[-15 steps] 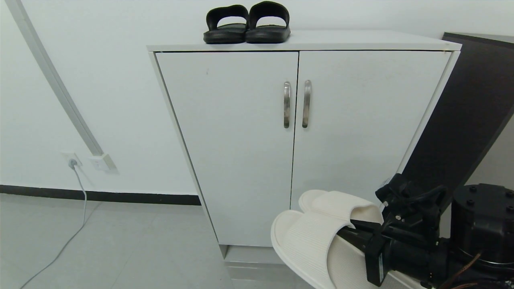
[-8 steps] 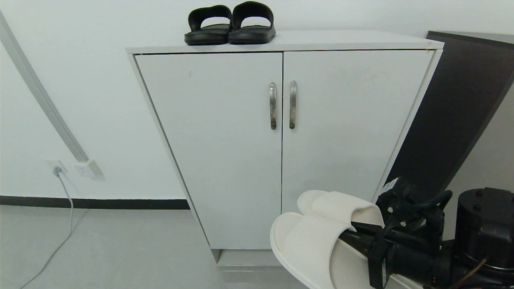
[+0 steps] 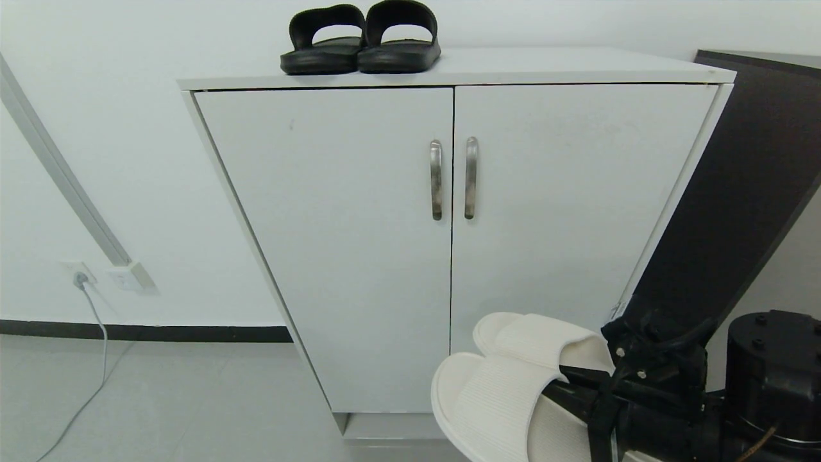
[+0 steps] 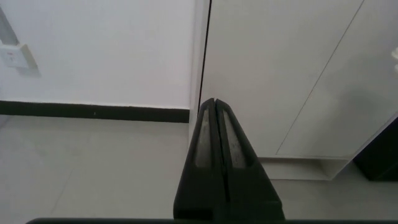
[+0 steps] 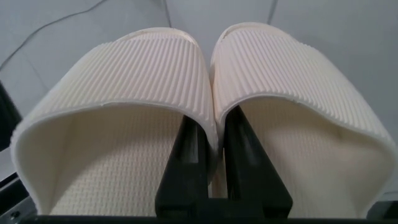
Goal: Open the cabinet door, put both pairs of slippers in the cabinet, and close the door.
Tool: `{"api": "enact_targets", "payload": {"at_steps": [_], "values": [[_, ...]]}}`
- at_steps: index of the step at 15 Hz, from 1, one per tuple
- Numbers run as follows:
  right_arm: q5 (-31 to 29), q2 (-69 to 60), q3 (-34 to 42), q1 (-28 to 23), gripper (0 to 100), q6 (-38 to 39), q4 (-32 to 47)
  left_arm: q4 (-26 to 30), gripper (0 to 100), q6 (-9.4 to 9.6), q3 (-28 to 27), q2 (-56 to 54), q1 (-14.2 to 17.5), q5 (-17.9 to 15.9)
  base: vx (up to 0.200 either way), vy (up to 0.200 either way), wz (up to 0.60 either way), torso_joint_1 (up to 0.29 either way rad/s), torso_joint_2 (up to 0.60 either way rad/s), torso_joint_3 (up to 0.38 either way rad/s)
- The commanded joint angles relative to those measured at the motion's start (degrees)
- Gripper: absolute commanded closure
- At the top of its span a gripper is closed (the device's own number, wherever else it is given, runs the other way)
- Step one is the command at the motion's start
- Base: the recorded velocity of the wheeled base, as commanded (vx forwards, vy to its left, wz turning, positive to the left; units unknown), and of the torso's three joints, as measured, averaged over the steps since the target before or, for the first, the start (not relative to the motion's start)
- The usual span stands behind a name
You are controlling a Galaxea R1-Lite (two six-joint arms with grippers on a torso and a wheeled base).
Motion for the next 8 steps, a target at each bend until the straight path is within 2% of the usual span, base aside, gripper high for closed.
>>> {"api": "enact_targets", "payload": {"at_steps": [1,4,6,8], "values": [[0.03,-0.01,0.02,0.28,100,0.03,0.15,0.07,0,0.43,-0.01,0.07,0.00,-0.22,0.000,0.000,0.00,0.000,0.00,0.000],[0.03,-0.27,0.37,0.46,100,0.03,-0.02,0.16,0,0.34,-0.10,0.16,0.00,-0.31,0.000,0.000,0.00,0.000,0.00,0.000],[0.03,-0.27,0.63,0.72,100,0.03,-0.02,-0.19,0,2.97,-0.63,6.40,-0.09,-0.22,0.000,0.000,0.00,0.000,0.00,0.000],[0.03,-0.18,0.54,0.72,100,0.11,-0.02,-0.37,0,2.80,-4.59,13.61,-0.44,-3.30,0.000,0.000,0.00,0.000,0.00,0.000]]}}
